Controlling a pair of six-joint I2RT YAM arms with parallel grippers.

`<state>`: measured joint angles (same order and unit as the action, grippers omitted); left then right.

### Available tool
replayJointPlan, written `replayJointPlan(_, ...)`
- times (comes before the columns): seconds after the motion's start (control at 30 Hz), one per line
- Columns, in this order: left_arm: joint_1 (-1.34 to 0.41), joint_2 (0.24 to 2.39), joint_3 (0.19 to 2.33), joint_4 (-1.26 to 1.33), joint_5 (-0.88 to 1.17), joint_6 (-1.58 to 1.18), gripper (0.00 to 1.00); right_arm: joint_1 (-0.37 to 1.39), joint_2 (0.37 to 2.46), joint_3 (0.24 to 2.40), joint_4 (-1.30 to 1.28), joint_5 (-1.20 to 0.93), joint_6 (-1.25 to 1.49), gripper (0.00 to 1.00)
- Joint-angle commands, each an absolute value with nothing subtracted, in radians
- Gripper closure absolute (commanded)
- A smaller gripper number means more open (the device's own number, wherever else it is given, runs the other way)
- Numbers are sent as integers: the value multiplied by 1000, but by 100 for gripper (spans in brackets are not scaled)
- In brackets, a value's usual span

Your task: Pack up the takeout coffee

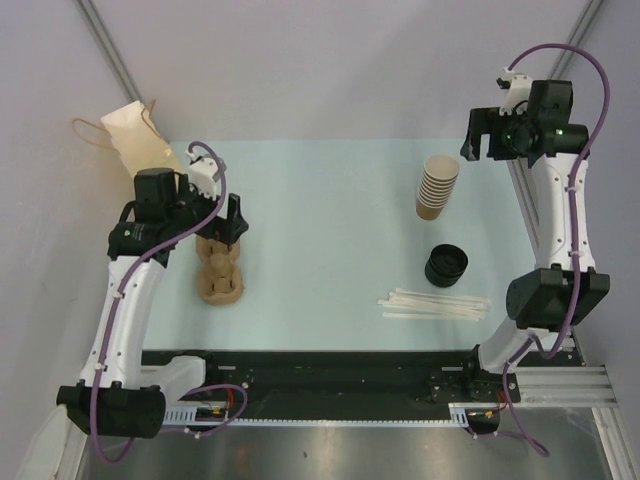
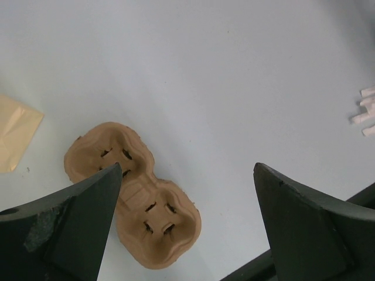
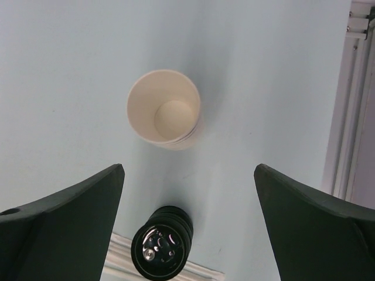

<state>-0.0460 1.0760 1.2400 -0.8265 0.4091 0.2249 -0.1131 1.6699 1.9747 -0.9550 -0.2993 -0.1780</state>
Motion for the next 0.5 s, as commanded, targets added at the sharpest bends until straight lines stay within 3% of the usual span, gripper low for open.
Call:
replayJointPlan(0.0, -60, 1074, 1252, -718, 420, 160, 1, -106, 1733, 2029, -913, -213, -114, 0)
replayJointPlan(0.1, -63, 1095, 1249, -701, 449, 134, 1, -104, 1785, 2031, -879, -204, -45, 6)
replayJointPlan(0.13, -63, 1097, 1247, -696, 451, 132, 0, -106, 1801, 2029, -873, -212, -5, 11)
replayJointPlan(0.17, -64, 1100, 1249, -696, 451, 132, 1, -107, 1828, 2031, -867, -230, 29, 23)
replayJointPlan(0.27, -63, 1103, 1259, -699, 442, 137, 1, -85, 1877, 2049, -857, -194, 64, 38)
replayJointPlan(0.47, -66, 1083, 1249, -678, 440, 126, 0, -64, 1908, 2063, -857, -178, 69, 41)
